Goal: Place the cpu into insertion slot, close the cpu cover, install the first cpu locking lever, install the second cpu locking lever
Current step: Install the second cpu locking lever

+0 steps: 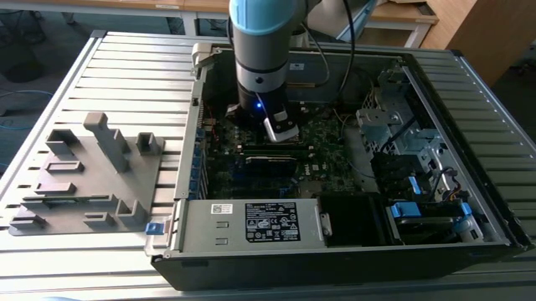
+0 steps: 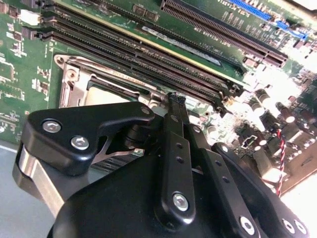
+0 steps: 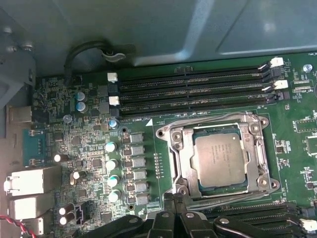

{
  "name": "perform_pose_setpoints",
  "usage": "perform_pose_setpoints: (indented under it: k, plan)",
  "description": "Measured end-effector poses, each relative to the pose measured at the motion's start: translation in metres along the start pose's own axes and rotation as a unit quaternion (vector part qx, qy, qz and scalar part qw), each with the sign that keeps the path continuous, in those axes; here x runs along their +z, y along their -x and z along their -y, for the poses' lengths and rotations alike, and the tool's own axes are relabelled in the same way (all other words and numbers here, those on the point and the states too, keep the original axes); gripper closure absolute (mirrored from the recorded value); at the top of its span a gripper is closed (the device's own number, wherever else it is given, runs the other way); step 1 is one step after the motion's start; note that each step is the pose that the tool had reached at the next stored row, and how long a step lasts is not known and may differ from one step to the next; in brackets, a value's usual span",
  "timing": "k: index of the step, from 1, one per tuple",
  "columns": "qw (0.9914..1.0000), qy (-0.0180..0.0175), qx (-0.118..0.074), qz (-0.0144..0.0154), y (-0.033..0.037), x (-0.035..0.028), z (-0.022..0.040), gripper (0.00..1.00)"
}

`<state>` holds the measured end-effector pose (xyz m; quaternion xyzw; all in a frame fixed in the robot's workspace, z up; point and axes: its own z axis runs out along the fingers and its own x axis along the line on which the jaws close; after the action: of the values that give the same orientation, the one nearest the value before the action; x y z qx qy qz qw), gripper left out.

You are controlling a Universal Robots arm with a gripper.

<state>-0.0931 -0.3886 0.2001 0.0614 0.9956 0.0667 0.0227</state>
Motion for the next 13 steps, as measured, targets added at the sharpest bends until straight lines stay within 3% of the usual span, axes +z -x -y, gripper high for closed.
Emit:
perform_pose_setpoints:
  k: [7,13]
  plan:
    - [0.99999,0.0042,0.000,-0.0006,-0.0009,0.0004,0.0014,0.89]
    - [0.99999,0.0044,0.000,-0.0006,-0.0010,0.0007,0.0015,0.89]
